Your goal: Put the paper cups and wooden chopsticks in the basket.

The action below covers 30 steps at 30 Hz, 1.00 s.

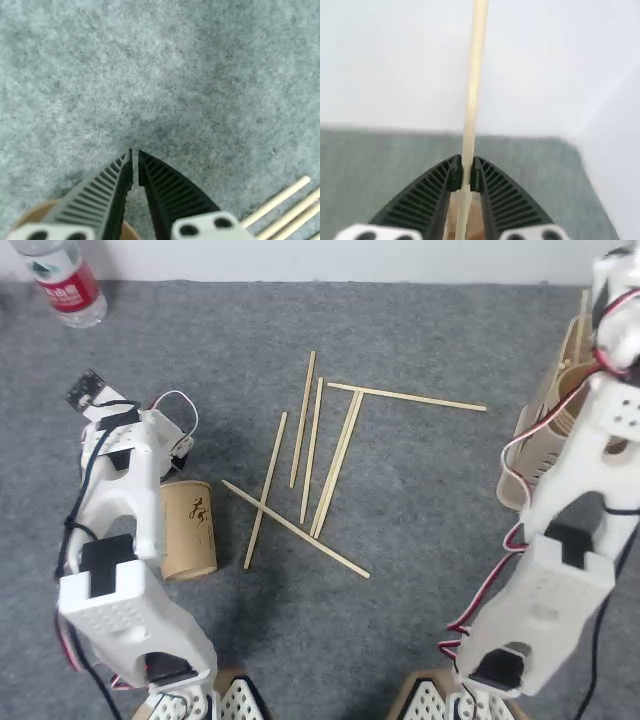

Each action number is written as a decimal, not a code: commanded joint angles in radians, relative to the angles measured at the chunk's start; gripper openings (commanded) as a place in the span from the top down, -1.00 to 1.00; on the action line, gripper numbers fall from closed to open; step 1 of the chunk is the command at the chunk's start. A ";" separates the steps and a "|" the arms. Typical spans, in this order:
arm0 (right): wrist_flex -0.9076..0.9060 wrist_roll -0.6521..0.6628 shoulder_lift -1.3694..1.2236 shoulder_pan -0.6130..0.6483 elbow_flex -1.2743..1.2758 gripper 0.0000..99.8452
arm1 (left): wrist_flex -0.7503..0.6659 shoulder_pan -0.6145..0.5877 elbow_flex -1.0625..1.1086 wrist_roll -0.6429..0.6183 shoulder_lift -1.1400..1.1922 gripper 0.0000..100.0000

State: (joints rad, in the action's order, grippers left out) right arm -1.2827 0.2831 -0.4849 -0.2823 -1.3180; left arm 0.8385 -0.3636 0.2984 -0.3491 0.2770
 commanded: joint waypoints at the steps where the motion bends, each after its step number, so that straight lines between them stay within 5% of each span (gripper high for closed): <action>1: 0.151 -0.040 -0.025 -0.007 -0.028 0.99 | -0.018 0.008 -0.005 -0.003 -0.031 0.97; 14: 0.251 -0.253 -0.329 -0.130 -0.069 0.99 | -0.021 0.008 -0.005 -0.003 -0.031 0.97; 27: 0.031 -0.114 -0.472 -0.091 -0.361 0.97 | -0.020 0.008 -0.005 -0.003 -0.031 0.97; 30: 0.007 -0.115 -0.463 -0.079 -0.362 0.76 | -0.020 0.008 -0.005 -0.003 -0.031 0.97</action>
State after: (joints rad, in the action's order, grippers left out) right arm -1.2597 0.1511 -0.9682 -0.3805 -1.6326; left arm 0.8324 -0.3636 0.2984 -0.3491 0.2770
